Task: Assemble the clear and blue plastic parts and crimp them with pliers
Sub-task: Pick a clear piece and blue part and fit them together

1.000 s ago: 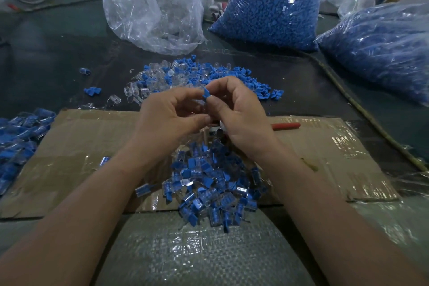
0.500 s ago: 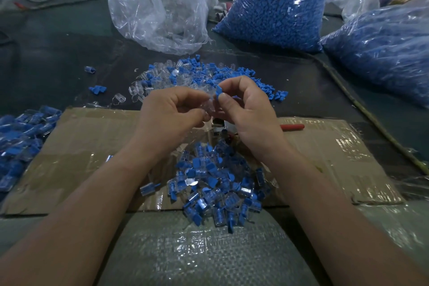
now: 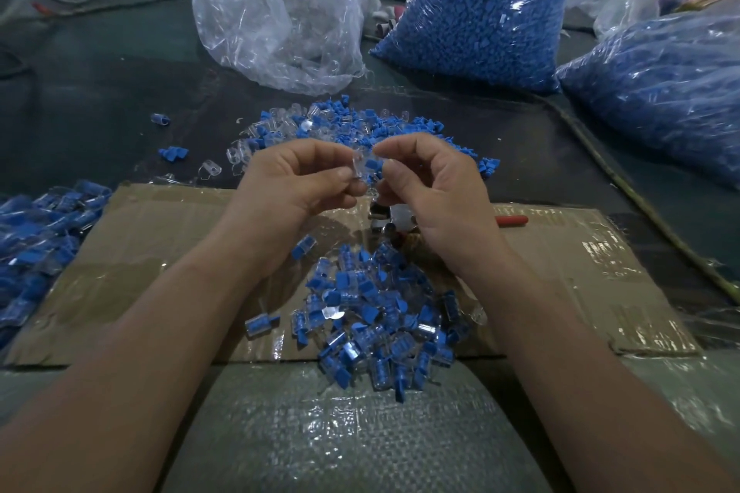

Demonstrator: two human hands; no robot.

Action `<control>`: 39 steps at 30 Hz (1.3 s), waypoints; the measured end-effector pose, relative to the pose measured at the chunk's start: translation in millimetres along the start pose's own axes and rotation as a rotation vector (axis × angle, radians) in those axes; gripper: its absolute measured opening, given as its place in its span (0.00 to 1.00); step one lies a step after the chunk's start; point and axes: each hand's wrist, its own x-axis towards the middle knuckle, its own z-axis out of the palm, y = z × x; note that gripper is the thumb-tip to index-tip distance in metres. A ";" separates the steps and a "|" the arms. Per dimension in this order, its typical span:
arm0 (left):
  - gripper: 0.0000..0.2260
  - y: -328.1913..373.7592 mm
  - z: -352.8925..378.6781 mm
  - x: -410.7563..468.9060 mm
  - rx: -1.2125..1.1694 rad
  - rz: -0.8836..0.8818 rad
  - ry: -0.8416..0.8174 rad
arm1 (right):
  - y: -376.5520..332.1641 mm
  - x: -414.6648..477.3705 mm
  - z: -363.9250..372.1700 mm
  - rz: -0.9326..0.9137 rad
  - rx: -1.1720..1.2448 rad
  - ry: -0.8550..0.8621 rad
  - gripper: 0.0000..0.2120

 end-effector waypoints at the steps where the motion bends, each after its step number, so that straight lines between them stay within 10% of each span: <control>1: 0.06 -0.2 0.1 0.3 -0.016 -0.006 -0.011 | 1.1 0.4 0.2 -0.011 -0.061 -0.007 0.10; 22: 0.09 2.6 1.3 0.6 -0.167 -0.084 -0.068 | 2.2 1.1 -3.5 0.013 -0.255 -0.073 0.10; 39: 0.10 1.1 -0.5 0.7 -0.144 -0.072 -0.015 | -9.9 -3.8 -8.7 0.062 0.212 0.097 0.06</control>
